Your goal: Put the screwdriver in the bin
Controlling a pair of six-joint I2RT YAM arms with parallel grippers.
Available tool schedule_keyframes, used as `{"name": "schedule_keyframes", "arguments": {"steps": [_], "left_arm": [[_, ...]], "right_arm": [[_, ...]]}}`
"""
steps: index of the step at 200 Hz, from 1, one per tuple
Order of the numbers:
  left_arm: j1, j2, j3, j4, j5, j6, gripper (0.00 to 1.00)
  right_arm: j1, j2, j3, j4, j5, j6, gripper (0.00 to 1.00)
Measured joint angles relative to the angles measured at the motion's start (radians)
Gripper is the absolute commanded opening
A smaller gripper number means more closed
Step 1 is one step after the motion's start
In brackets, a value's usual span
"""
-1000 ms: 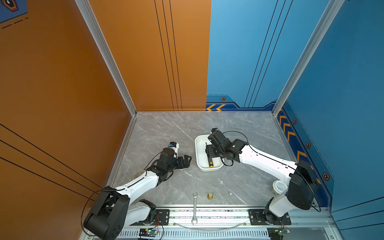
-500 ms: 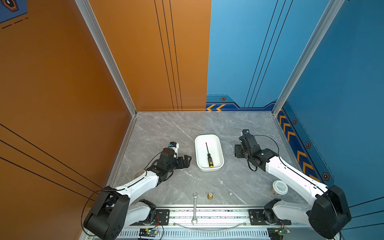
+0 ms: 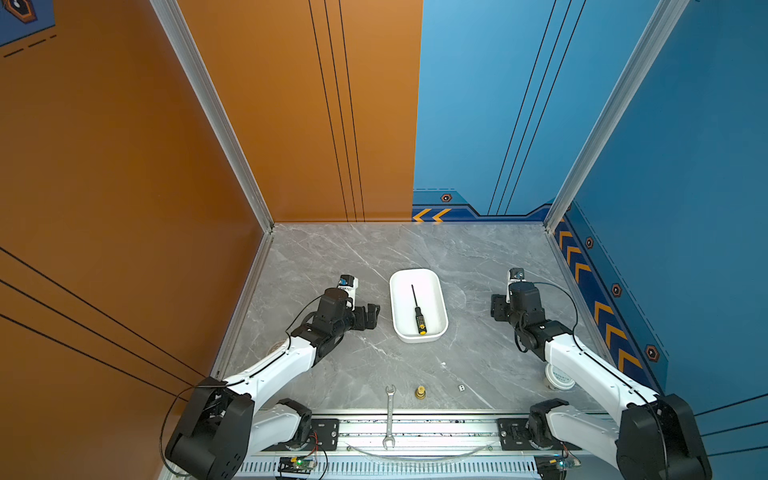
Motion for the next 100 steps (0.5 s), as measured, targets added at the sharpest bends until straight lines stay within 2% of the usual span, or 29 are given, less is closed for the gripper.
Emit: {"name": "schedule_keyframes", "arguments": {"steps": [38, 70, 100], "left_arm": [[0.032, -0.050, 0.003, -0.015, -0.128, 0.108, 0.98], [0.078, -0.130, -0.085, 0.107, -0.194, 0.243, 0.98], [0.148, -0.154, -0.163, 0.230, -0.197, 0.346, 0.98]], "right_arm": [[-0.051, -0.020, -0.069, 0.150, 0.000, -0.033, 0.72], [-0.105, -0.022, -0.135, 0.307, -0.010, -0.045, 0.72], [-0.147, 0.020, -0.180, 0.446, -0.022, -0.046, 0.72]]}}
